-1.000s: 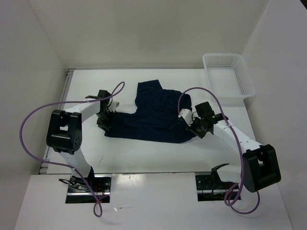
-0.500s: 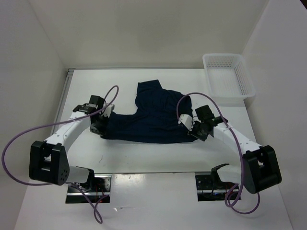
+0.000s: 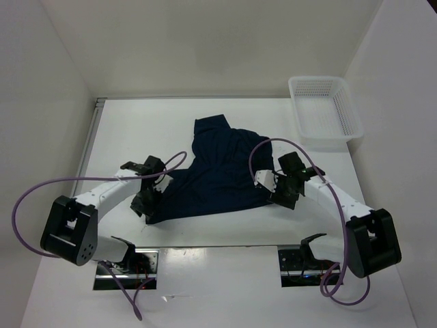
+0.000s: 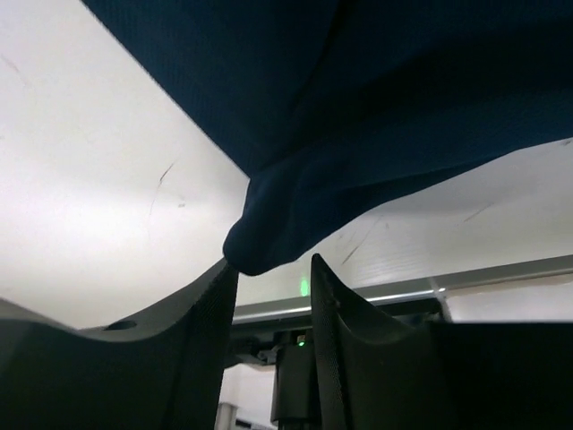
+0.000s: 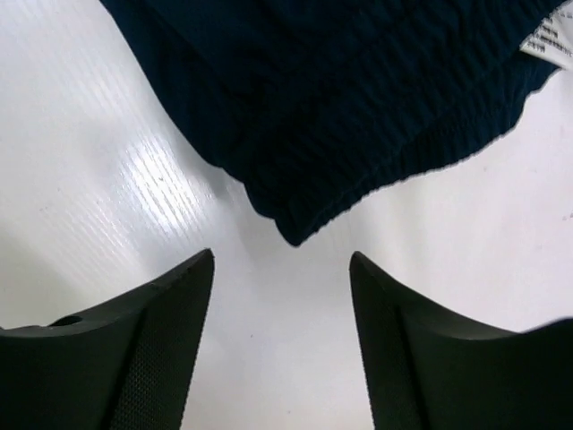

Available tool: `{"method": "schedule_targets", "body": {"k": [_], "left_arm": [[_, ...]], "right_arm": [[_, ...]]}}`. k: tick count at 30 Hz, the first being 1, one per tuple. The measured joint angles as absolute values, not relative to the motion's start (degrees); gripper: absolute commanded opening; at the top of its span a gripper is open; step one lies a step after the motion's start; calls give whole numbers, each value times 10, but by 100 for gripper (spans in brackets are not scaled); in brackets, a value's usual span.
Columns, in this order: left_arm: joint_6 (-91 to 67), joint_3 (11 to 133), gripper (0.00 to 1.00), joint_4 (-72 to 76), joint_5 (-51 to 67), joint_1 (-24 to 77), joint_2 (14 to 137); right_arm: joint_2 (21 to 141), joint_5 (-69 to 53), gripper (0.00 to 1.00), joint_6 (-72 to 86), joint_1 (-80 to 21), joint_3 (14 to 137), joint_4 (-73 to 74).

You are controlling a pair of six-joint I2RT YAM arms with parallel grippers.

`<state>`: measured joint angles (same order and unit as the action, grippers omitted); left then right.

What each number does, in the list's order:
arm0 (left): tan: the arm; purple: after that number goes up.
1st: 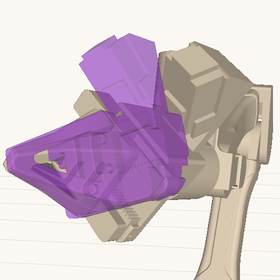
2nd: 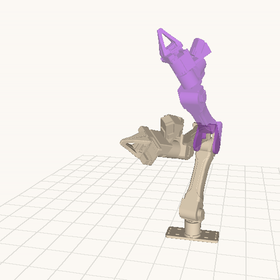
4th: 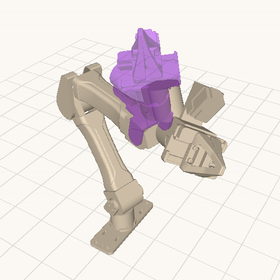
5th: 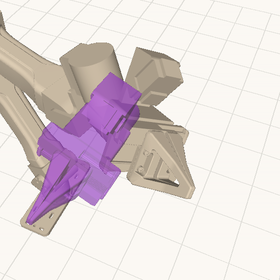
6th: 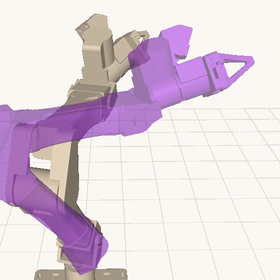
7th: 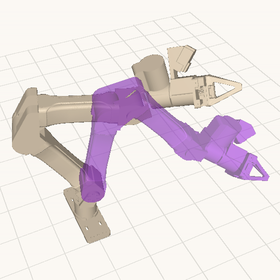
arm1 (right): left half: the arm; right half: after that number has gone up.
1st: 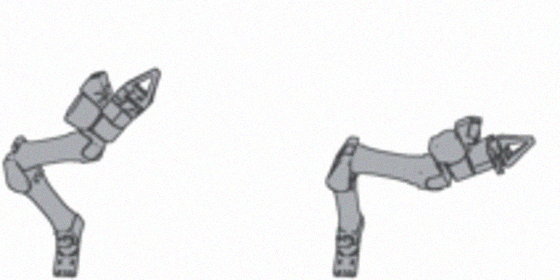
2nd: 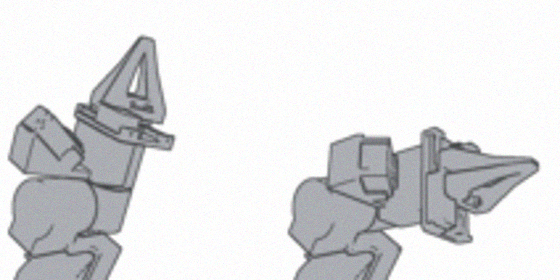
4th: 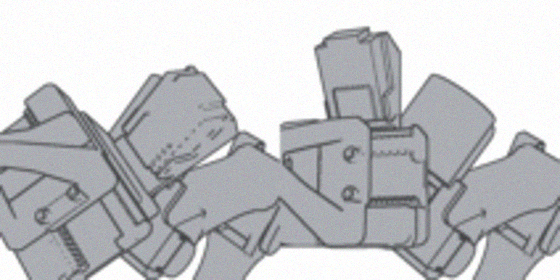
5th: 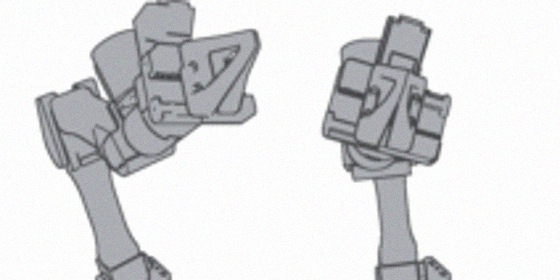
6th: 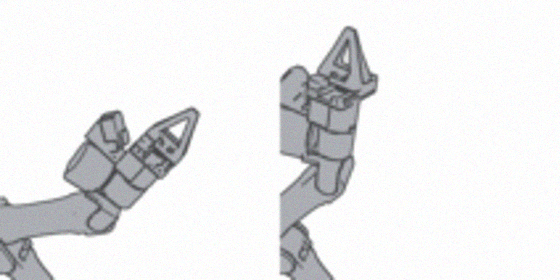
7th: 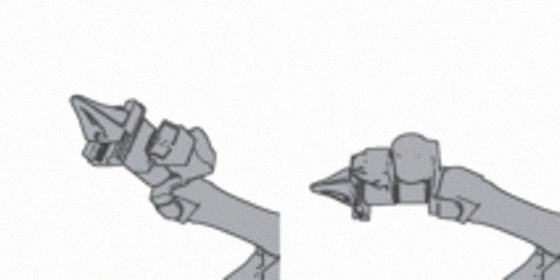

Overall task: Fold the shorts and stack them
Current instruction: Flatten the shorts out

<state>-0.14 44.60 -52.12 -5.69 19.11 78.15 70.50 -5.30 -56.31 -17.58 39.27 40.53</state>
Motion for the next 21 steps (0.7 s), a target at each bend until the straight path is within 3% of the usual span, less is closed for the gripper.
{"method": "schedule_targets", "body": {"k": [5,9,10,14,21], "left_arm": [[-2,449,47,-537,-70,186,772],[-1,528,47,-516,-51,125,769],[-2,556,47,-497,-45,108,770],[-2,625,47,-409,-38,77,795],[-1,616,45,-351,-31,85,927]], "right_arm": [[683,-39,65,-546,-176,421,428],[680,-74,43,-489,-176,514,418],[681,-87,33,-468,-176,538,405],[695,-109,15,-424,-191,568,349],[766,-107,3,-436,-305,493,326]]}}
